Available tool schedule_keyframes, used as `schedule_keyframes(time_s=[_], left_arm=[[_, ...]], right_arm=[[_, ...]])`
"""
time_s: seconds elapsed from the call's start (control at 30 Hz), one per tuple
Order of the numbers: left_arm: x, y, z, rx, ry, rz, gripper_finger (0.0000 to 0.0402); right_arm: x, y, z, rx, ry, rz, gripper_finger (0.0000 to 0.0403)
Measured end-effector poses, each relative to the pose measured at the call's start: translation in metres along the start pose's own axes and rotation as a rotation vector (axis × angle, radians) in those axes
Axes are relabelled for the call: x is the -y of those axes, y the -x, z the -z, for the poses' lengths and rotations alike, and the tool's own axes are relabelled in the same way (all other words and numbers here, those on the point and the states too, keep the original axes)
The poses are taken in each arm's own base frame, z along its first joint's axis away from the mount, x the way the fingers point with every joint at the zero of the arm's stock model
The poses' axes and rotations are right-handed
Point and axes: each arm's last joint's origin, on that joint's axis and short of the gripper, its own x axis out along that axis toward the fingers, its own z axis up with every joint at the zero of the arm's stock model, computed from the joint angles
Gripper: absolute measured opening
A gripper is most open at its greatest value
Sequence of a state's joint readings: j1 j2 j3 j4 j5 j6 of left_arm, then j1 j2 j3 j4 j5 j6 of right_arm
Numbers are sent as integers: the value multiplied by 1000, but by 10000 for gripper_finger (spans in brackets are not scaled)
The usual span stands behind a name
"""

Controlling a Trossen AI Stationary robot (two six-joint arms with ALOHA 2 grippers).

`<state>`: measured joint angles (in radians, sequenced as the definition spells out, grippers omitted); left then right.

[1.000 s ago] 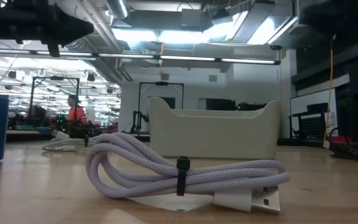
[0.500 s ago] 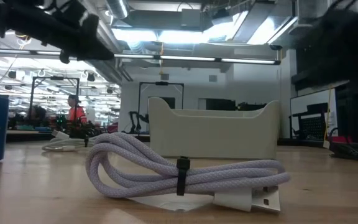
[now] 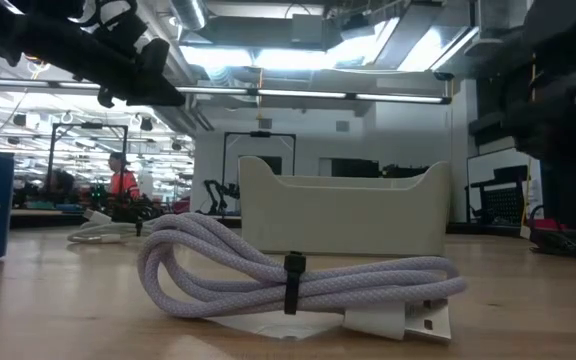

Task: Pick and place USB-C Cables
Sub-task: Put the top charger cable into the gray bin

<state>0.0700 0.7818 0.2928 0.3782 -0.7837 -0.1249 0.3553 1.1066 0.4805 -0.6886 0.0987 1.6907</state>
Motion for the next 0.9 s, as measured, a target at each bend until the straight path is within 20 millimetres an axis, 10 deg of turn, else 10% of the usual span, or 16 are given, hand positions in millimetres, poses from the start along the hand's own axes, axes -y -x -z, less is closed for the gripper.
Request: schedule_keyframes(time_s=[0.53, 0.9], left_arm=[[0, 0, 0, -2, 1, 0, 43], [0, 0, 0, -3, 2, 0, 43]], right_arm=[[-6, -27, -2, 14, -30, 147, 129], [-4, -27, -3, 17, -23, 162, 52]])
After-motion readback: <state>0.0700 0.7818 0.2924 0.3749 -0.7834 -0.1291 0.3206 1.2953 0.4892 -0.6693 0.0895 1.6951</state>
